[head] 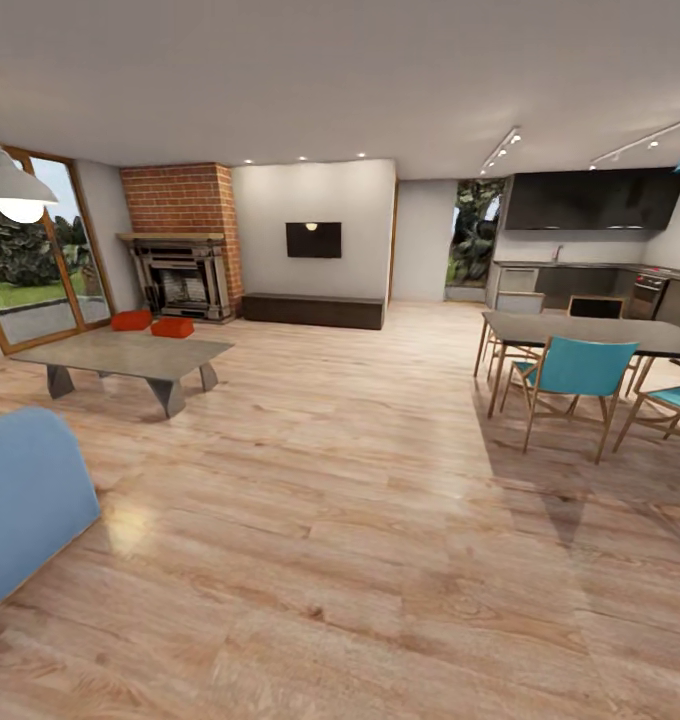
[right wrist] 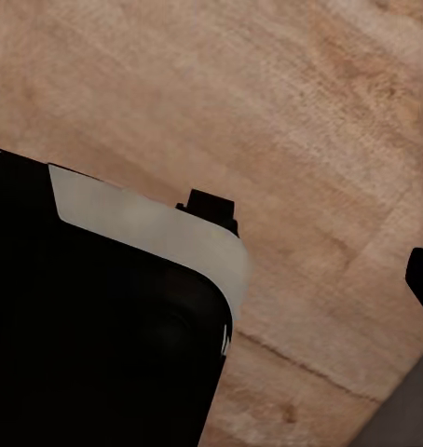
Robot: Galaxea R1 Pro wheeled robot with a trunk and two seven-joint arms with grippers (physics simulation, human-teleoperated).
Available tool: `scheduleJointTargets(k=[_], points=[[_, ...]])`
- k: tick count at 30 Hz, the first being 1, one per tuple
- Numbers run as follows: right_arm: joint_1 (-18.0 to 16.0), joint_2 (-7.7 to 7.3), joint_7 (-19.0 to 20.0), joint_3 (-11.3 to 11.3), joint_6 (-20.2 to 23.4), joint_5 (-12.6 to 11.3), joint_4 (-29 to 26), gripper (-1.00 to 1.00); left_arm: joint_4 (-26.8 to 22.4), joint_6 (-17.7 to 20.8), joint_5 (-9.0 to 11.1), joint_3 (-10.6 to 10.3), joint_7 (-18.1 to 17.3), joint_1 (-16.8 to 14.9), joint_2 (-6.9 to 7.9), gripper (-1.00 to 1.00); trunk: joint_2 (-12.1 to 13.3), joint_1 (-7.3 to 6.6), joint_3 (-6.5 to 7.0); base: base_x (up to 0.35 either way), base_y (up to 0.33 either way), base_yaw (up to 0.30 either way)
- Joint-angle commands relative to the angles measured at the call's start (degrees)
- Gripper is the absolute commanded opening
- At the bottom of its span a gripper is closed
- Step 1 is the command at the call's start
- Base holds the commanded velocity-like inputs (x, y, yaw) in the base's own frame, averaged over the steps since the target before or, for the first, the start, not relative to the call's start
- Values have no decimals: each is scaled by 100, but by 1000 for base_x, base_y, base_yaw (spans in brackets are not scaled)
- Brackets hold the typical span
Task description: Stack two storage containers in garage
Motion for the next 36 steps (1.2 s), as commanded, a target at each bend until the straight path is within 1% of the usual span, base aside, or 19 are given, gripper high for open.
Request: scheduleJointTargets(k=[1,36], points=[[-7,1,32,36,-34,-58,17,100,-5,-11,22,4,4,1,-1,100,-2,3,-5,325,0,0],[-7,1,31,33,-30,-53,17,100,-5,-11,22,4,5,1,-1,100,-2,3,-5,325,0,0]])
